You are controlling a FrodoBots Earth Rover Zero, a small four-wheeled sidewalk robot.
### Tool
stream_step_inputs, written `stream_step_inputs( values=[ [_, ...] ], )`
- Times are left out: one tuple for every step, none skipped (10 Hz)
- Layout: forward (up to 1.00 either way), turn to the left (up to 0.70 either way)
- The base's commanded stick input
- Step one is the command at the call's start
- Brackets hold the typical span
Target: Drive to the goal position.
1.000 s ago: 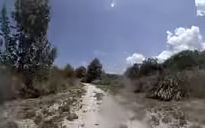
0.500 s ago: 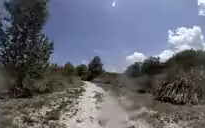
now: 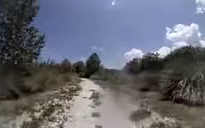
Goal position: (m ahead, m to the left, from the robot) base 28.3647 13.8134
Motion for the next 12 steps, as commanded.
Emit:
stream_step_inputs(
  values=[
    [0.85, -0.01],
    [0.85, -0.01],
    [0.85, -0.01],
    [0.85, -0.01],
    [0.85, -0.01],
    [0.85, -0.01],
    [0.85, -0.01],
    [0.85, -0.01],
    [0.85, -0.01],
    [0.85, -0.01],
    [0.85, -0.01],
    [0.85, -0.01]
  ],
)
